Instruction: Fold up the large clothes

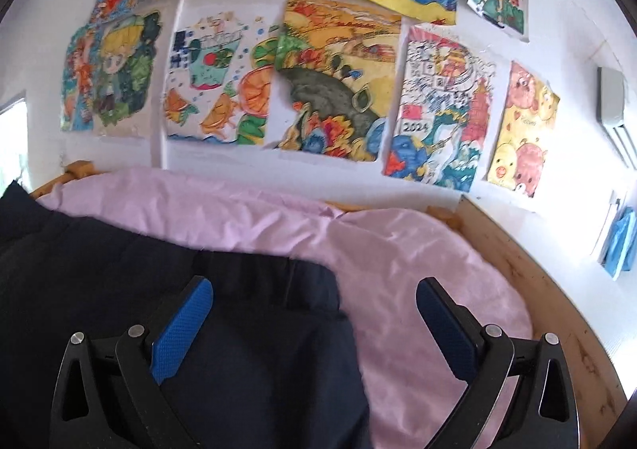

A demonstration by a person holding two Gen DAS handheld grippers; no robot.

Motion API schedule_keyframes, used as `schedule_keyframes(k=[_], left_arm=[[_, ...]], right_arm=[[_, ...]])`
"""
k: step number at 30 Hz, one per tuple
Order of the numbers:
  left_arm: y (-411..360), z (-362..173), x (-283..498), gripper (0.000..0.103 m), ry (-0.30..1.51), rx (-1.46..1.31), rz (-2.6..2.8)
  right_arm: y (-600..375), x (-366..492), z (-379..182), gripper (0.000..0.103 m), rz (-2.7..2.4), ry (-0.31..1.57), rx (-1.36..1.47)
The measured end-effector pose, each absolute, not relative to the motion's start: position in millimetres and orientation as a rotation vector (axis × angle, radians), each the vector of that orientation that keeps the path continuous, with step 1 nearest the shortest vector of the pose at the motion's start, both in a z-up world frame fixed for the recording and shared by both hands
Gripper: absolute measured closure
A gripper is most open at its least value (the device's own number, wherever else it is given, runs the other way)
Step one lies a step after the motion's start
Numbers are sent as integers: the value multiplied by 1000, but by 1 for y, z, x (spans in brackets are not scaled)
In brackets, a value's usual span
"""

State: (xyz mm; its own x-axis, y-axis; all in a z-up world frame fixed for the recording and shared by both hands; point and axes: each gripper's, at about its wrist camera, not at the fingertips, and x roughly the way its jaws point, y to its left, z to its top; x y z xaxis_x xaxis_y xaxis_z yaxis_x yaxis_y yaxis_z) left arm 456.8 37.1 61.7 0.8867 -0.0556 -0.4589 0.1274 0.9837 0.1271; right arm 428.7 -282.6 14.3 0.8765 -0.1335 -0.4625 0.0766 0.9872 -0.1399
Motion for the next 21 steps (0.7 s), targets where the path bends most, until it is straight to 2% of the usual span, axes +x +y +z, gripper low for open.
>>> schedule_keyframes(k=[1, 3, 5, 9, 14, 21], left_arm=[[37, 64, 449, 22, 419, 159, -89], [35, 72, 428, 8, 308, 160, -87], [34, 74, 423, 8, 304, 156, -122], [9, 55, 434, 8, 421, 266, -230], [-14, -5, 479, 7, 627, 343, -273], [25, -20, 556, 8, 748, 136, -122]], right_arm=[[-278, 424, 12, 0, -94, 484, -134], [-269, 419, 7, 0, -66, 482, -175], [-261, 419, 1, 0, -46, 494, -212], [-253, 426, -3, 0, -4, 508, -212], [-258, 452, -12, 0, 32, 525, -223], [-276, 499, -25, 0, -19, 578, -205]])
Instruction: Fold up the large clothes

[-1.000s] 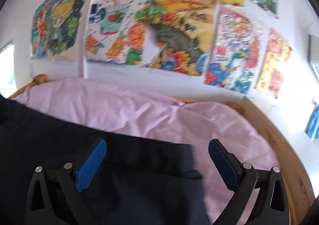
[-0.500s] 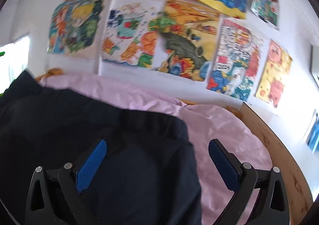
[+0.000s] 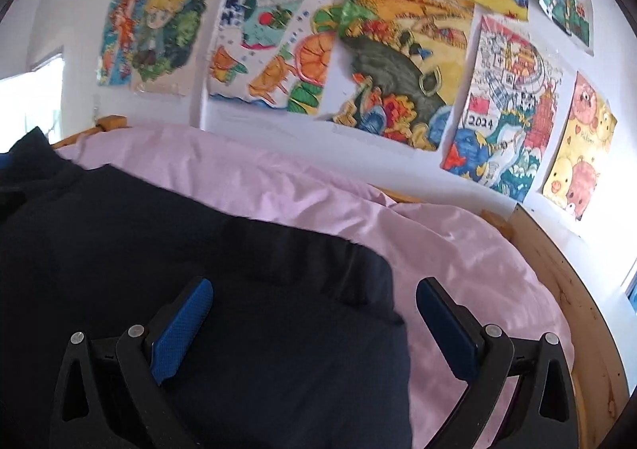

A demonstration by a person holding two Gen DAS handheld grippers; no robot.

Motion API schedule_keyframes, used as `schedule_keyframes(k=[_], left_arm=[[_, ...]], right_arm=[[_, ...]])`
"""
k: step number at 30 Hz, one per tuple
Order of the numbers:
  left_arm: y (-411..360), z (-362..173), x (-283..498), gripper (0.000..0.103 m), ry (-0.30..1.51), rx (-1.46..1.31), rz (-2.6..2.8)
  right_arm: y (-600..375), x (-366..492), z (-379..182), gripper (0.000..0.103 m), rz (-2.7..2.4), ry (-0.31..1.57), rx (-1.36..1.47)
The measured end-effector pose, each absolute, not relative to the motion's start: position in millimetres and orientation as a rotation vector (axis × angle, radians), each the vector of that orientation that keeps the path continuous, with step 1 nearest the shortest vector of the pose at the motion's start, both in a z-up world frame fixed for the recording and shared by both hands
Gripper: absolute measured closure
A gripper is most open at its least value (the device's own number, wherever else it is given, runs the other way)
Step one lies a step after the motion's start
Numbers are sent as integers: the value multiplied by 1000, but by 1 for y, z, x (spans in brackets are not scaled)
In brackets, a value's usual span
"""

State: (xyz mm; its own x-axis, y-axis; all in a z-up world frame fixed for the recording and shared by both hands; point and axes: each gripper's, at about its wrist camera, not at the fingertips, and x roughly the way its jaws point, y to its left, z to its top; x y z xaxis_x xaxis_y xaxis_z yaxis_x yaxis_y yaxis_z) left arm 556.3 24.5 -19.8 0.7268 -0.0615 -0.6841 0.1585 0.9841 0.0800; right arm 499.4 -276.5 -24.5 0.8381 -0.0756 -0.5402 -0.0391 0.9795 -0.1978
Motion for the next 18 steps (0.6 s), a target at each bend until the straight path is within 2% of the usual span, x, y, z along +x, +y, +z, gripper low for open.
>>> schedule_keyframes(k=[9, 18], left_arm=[[53, -52, 597, 4, 828, 25, -113], [56, -62, 591, 3, 817, 30, -127]], right_arm=[[-326, 553, -87, 0, 48, 862, 106], [-318, 535, -95, 0, -2, 788, 79]])
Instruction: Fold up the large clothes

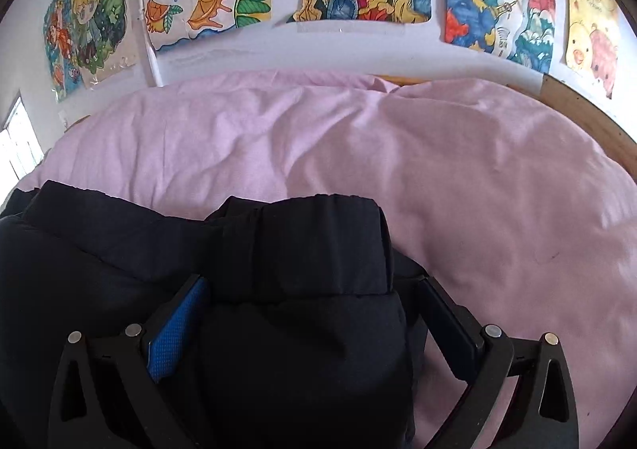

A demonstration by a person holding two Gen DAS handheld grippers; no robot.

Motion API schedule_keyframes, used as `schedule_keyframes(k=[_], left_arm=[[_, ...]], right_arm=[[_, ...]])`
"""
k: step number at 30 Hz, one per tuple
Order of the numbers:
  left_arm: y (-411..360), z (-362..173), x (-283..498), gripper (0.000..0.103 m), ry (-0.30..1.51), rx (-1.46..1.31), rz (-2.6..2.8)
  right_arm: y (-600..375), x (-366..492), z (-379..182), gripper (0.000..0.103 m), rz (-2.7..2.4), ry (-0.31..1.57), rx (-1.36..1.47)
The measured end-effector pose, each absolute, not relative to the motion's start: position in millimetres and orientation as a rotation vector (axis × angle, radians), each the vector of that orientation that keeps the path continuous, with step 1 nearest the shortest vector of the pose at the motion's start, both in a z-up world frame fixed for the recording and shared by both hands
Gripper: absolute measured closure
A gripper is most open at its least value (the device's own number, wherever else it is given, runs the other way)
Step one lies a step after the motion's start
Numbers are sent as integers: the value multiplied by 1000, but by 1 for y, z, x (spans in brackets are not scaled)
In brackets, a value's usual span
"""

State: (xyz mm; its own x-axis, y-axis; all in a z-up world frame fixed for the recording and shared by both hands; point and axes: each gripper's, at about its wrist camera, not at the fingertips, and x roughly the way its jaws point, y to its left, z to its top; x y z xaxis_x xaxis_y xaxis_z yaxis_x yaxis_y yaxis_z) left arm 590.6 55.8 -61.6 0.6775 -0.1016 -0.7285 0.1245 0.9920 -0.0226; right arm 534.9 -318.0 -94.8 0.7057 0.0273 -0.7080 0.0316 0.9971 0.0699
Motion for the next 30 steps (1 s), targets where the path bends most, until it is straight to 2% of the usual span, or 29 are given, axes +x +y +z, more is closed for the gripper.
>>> schedule_keyframes(k=[8, 13, 22, 27, 30], left_arm=[[51, -63, 590, 3, 800, 58, -113], [50, -62, 590, 3, 808, 63, -114], [48, -2, 544, 3, 720, -36, -288], [13, -19, 517, 3, 745, 154, -333], [11, -39, 534, 1, 795, 119, -319]], right_arm=[[-313, 530, -87, 0, -28, 767, 52], [-307, 520, -63, 0, -86, 704, 0], [-255, 468, -13, 0, 127, 568, -147], [-225, 449, -25, 0, 224, 603, -236], [-228, 466, -50, 0, 221, 673, -191]])
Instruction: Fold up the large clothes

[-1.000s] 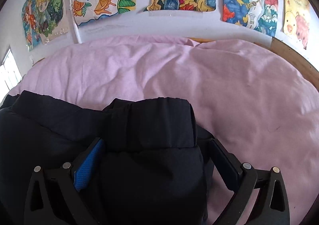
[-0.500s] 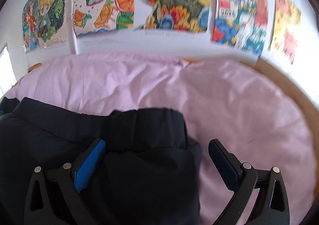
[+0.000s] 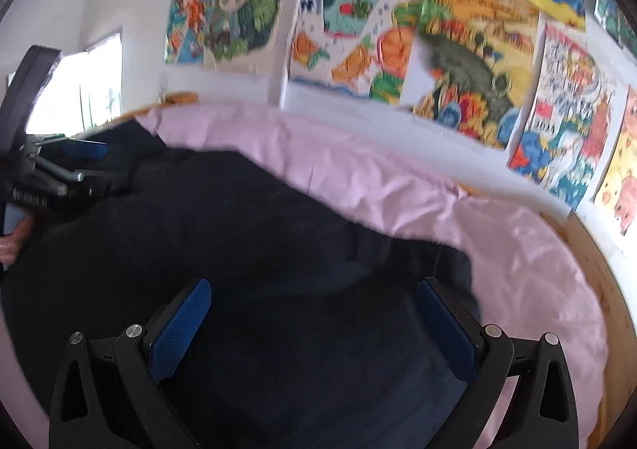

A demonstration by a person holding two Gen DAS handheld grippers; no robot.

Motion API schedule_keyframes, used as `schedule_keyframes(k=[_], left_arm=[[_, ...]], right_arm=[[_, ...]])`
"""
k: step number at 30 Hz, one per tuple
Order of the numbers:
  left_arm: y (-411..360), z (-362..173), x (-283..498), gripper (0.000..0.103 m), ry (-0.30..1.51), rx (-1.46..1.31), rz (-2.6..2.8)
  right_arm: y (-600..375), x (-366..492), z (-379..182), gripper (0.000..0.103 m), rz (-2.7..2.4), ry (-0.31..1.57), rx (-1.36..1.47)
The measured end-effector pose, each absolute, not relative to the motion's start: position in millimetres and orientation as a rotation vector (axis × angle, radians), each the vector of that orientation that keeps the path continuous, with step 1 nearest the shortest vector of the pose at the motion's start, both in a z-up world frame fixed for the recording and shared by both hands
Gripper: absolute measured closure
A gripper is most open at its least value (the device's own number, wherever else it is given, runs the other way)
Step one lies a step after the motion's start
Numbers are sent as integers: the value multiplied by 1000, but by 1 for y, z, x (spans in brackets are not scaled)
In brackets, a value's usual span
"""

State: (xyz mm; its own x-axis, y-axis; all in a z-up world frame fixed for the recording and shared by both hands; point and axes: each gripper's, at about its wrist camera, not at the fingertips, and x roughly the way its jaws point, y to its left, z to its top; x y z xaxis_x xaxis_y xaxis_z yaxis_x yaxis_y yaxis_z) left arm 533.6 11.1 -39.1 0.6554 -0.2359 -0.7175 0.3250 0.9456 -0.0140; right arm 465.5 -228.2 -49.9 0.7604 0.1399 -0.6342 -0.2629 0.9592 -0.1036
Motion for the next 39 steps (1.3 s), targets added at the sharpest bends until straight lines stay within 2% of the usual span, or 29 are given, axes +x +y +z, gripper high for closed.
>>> schedule_keyframes(k=[6, 20, 26, 30, 33, 39], left_arm=[[4, -57, 566, 1, 817, 130, -282], [4, -72, 578, 1, 809, 148, -257], [16, -38, 552, 1, 785, 53, -212], [48, 1, 526, 1, 734, -91, -266], [70, 22, 502, 1, 707, -83, -247], [139, 25, 455, 1, 718, -169, -122]], right_arm=[[-241, 507, -90, 0, 250, 702, -74], [-242, 517, -106, 0, 209, 712, -65], [-254, 498, -106, 0, 247, 638, -5], [-262, 496, -105, 0, 276, 627, 44], [-261, 495, -104, 0, 274, 627, 45], [-255, 491, -103, 0, 244, 625, 15]])
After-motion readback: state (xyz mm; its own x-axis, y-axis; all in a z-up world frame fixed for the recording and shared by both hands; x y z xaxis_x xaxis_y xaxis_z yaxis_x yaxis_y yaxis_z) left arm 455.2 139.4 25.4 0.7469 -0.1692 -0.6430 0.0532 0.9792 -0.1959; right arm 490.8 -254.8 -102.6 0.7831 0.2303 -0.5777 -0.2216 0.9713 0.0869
